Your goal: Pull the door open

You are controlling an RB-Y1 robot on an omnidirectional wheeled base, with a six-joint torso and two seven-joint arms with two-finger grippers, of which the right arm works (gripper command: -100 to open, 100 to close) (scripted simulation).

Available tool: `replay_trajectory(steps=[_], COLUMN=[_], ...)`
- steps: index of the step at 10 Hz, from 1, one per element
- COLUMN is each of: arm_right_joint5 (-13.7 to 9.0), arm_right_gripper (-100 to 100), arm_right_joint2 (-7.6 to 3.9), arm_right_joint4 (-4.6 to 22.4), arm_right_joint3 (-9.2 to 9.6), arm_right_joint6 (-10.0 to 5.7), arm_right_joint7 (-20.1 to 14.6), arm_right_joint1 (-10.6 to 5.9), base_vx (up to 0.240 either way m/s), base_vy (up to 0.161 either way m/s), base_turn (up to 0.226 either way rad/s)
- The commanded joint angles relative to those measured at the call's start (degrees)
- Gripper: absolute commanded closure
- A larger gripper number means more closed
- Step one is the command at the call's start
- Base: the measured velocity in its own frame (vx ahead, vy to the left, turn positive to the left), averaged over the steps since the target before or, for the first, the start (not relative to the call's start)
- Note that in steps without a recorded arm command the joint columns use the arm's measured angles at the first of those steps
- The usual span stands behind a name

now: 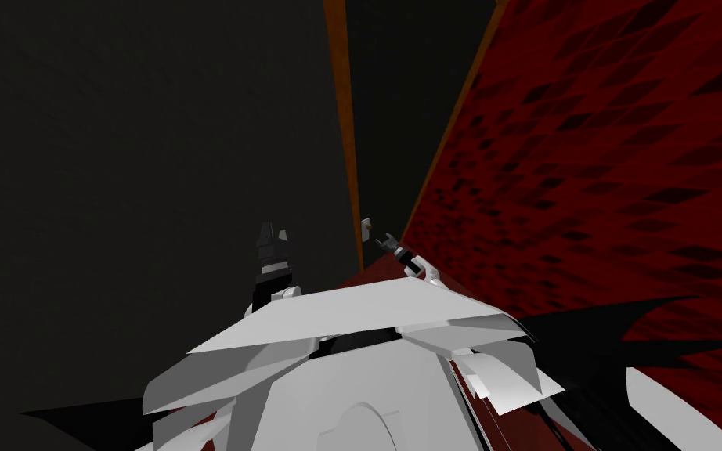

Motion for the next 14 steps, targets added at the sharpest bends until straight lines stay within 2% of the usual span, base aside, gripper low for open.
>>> replay_trajectory(steps=[1,5,6,7,9,11,12,14], arm_right_joint5=[-0.6,-1.7,-2.3,-2.3,-3.3,-3.3,-3.3,-3.3], arm_right_gripper=[-100,-100,-100,-100,-100,-100,100,100], arm_right_joint2=[-0.51,-1.51,-2.04,-2.04,-2.86,-2.84,-2.84,-2.84], arm_right_joint4=[1.8,5.3,7.2,7.2,10.1,10.8,10.8,10.8], arm_right_joint3=[-1.22,-3.65,-4.93,-4.93,-6.91,-7.01,-7.01,-7.01], arm_right_joint6=[-0.77,-2.3,-3.11,-3.11,-4.36,-4.76,-4.76,-4.76], arm_right_joint7=[0.0,-0.1,-0.2,-0.2,-0.3,-0.2,-0.2,-0.2], arm_right_joint1=[-0.59,-1.76,-2.39,-2.39,-3.34,-3.77,-3.77,-3.77], base_vx=[0.067,0.094,0.133,0.099,0.098,0.04,-0.047,-0.016], base_vy=[0.058,0.114,0.11,0.063,0.054,-0.001,-0.037,-0.005], base_turn=[0.14,0.124,0.219,0.078,0.128,0.064,-0.021,-0.007])
